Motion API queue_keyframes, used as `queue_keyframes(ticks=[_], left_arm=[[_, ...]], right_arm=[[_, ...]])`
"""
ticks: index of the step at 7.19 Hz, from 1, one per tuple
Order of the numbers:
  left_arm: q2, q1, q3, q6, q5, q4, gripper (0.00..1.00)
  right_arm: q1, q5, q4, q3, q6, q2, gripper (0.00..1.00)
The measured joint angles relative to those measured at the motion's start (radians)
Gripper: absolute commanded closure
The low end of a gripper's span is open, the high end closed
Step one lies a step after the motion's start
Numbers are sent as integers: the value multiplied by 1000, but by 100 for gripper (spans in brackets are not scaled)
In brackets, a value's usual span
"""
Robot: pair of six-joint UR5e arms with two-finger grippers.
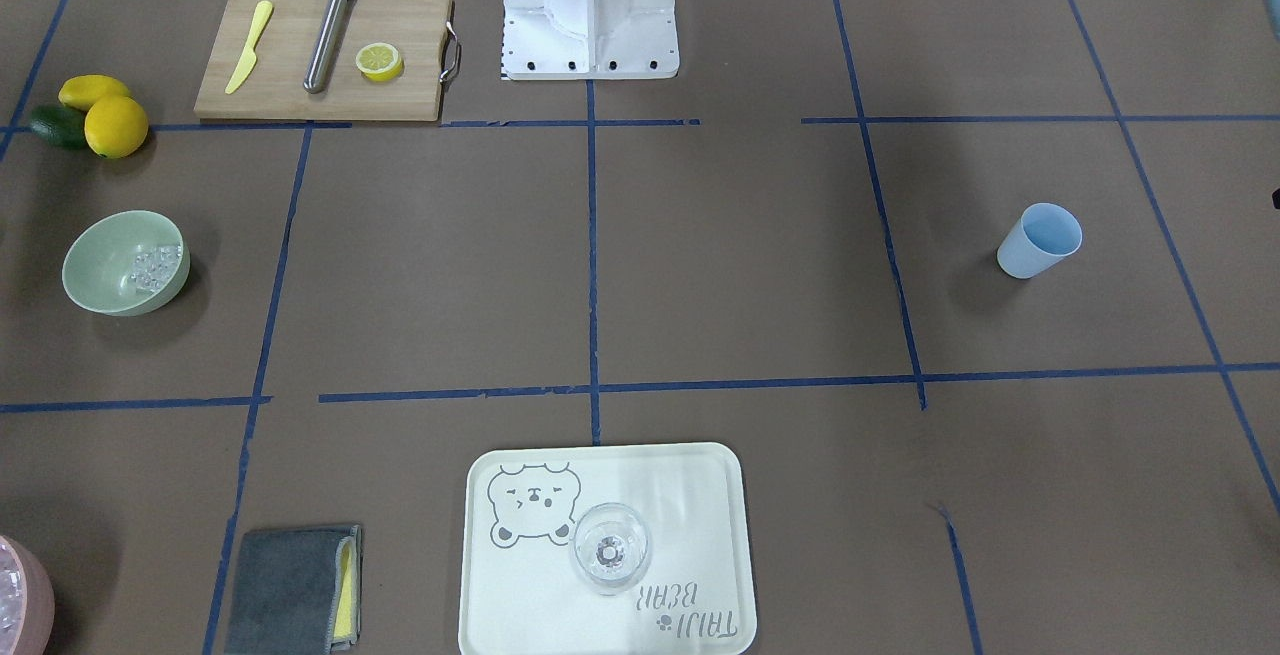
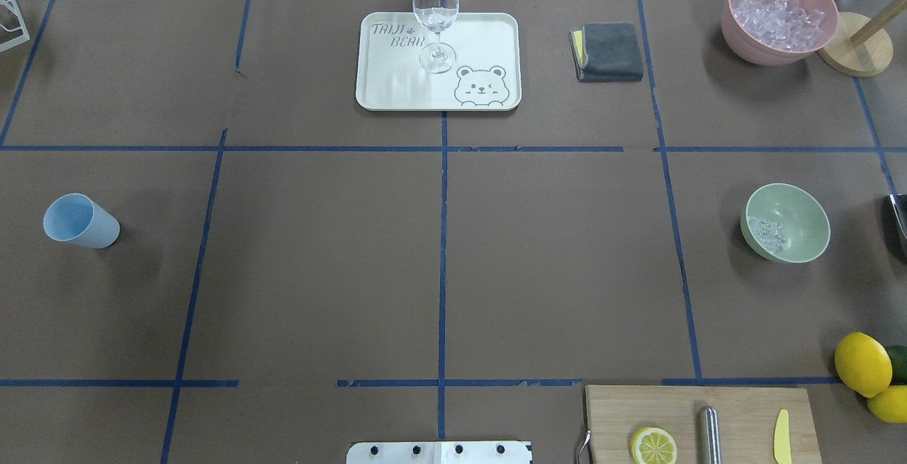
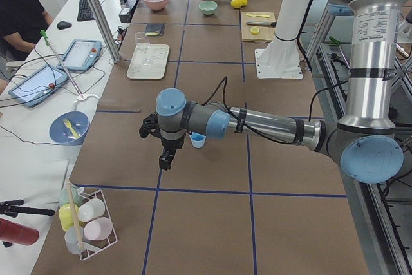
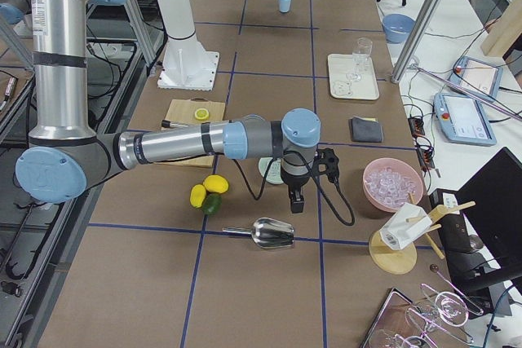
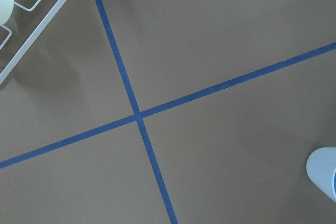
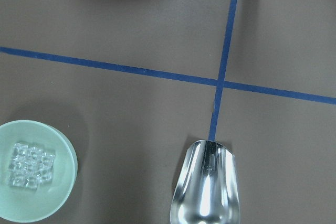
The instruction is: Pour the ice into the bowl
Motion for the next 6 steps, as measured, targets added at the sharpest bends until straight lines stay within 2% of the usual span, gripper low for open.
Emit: queue_keyframes(ticks=[4,6], left_arm=[[14,-101,55,-8,-4,63,0],[14,-108,83,-10,-5,63,0]], right_arm=[[25,13,-2,-41,-5,-29,0],[34,30,-2,-51,-4,-31,0]])
